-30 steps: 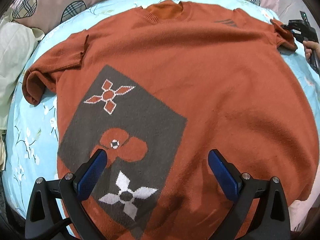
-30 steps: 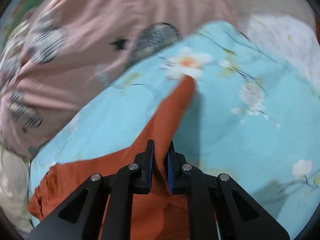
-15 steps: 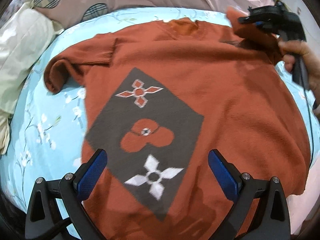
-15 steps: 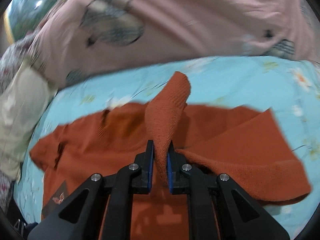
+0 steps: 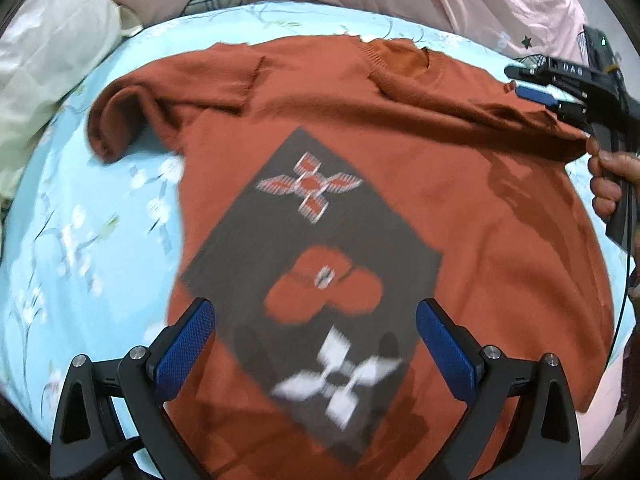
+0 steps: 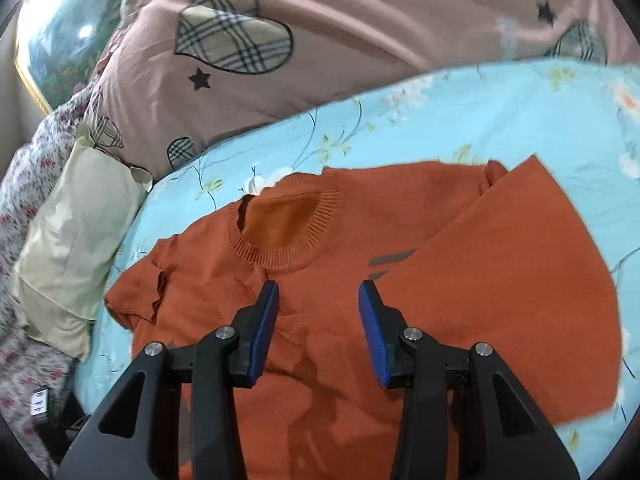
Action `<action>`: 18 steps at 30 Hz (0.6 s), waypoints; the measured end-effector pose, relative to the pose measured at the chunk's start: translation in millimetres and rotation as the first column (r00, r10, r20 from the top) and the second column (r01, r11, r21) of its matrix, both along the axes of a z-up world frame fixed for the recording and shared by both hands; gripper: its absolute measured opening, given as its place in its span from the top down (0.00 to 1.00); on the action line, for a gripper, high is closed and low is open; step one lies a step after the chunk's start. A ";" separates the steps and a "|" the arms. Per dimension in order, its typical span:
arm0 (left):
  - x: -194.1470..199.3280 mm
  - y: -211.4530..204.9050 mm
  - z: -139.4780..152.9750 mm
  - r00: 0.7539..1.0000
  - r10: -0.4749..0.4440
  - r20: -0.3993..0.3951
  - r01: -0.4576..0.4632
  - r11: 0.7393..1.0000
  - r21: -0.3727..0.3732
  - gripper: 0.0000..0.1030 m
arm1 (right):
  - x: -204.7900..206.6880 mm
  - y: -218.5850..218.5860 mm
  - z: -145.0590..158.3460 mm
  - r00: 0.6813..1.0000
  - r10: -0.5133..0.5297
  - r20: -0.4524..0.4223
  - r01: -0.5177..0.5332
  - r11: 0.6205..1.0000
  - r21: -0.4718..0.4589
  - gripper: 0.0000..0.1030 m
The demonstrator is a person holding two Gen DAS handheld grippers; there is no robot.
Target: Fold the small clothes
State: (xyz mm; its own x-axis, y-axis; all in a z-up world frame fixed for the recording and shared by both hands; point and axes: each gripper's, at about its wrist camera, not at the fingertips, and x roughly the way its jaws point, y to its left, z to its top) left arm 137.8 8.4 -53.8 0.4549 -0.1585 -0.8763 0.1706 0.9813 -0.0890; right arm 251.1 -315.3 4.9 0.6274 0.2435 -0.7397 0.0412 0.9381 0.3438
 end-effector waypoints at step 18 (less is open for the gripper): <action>54.7 -21.5 17.6 1.000 -0.023 0.015 0.025 0.986 -0.163 0.02 | -48.2 47.2 -19.7 0.936 0.348 -0.045 -0.345 0.936 0.064 0.56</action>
State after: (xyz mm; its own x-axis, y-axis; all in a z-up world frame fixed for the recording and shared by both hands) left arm 192.4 -13.1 -36.1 0.4605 -0.3094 -0.8320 0.1960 0.9496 -0.2447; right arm 202.9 -268.1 -14.8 0.4559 0.4793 -0.7500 -0.2634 0.8775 0.4007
